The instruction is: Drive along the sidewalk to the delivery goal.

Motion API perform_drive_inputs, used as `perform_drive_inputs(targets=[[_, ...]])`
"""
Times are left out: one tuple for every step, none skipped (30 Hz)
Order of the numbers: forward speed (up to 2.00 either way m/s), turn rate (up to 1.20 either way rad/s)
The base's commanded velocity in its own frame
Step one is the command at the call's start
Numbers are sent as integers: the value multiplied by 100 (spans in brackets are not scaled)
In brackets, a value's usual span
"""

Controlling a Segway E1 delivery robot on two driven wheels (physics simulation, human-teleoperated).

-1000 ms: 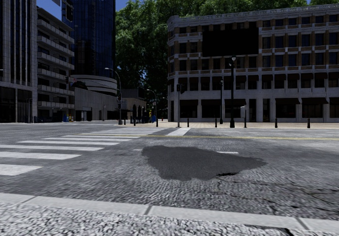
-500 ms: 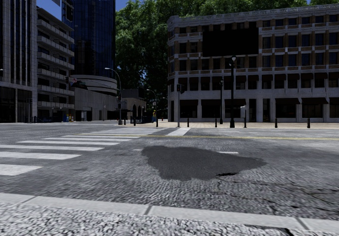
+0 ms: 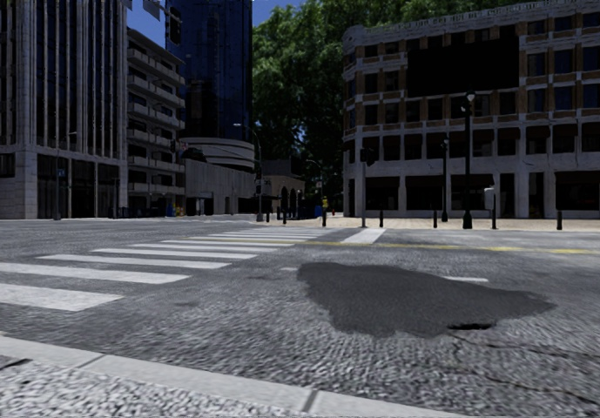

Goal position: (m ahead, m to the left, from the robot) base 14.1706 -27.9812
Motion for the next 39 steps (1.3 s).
perform_drive_inputs(targets=[[106,65],[106,65],[106,65],[106,65],[106,65],[107,65],[107,66],[107,66],[107,66],[107,66],[107,67],[107,69],[107,69],[107,70],[107,70],[107,73],[107,80],[107,82],[107,82],[107,83],[107,83],[107,83],[107,83],[107,83],[107,83],[108,83],[110,83],[111,83],[111,83],[112,83],[112,83],[113,82],[114,82],[114,82],[116,81],[117,81],[118,81],[119,80],[119,80]])
